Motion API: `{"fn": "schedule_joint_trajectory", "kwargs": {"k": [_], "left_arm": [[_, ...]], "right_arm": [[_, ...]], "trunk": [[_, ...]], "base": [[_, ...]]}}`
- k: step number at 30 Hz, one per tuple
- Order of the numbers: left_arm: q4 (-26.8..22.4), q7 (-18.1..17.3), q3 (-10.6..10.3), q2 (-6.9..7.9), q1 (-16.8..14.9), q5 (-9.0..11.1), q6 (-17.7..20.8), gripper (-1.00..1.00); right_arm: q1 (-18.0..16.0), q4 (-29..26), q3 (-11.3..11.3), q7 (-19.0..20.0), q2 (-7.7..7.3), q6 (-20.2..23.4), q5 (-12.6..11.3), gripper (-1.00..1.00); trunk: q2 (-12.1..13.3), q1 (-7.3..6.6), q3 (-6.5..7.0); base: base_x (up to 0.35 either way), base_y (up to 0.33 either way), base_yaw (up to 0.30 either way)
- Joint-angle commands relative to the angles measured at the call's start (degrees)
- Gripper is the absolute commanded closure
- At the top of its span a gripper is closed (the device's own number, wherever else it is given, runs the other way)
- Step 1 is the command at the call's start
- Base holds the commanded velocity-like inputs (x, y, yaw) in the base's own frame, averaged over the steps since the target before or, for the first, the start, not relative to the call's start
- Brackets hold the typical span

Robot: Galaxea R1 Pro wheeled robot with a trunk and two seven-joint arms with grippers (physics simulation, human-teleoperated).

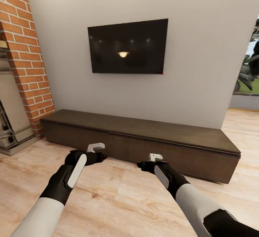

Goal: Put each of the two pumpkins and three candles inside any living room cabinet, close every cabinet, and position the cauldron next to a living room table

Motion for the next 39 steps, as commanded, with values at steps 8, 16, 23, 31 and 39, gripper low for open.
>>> {"fn": "schedule_joint_trajectory", "kwargs": {"k": [8, 16, 23, 31, 39], "left_arm": [[0.2, 0.9, 0.0, 0.12, 0.0, 0.5, 0.0, -1.00], [0.6, 1.2, 1.1, 0.24, 0.0, 0.4, -0.2, -1.00], [0.7, 1.1, 6.6, 0.31, 0.0, 0.3, -0.2, -1.00], [0.8, 1.0, 7.8, 1.70, 0.0, 0.5, -0.1, -1.00], [0.8, 0.9, 7.8, 1.90, 0.0, 0.5, -0.1, -1.00]], "right_arm": [[0.0, -0.1, 0.3, -0.2, 0.12, 0.2, 0.0, -1.00], [-0.1, -0.1, 0.0, -0.1, -0.25, 0.3, -0.1, -1.00], [-0.1, -0.1, -0.1, 0.3, -0.30, 1.0, -0.3, -1.00], [-0.1, 0.0, -0.4, 3.0, -0.39, 1.2, -0.5, -1.00], [0.0, 0.0, -0.3, 3.1, -0.39, 1.1, -0.4, -1.00]], "trunk": [[0.0, -0.01, -0.06], [0.0, -0.01, -0.18], [0.0, -0.01, -0.36], [0.0, -0.01, -0.71], [0.0, -0.01, -1.14]], "base": [[0.000, 0.000, 0.289], [0.000, 0.000, 0.284], [0.000, 0.000, 0.279], [0.000, 0.000, 0.258], [0.000, 0.000, 0.237]]}}
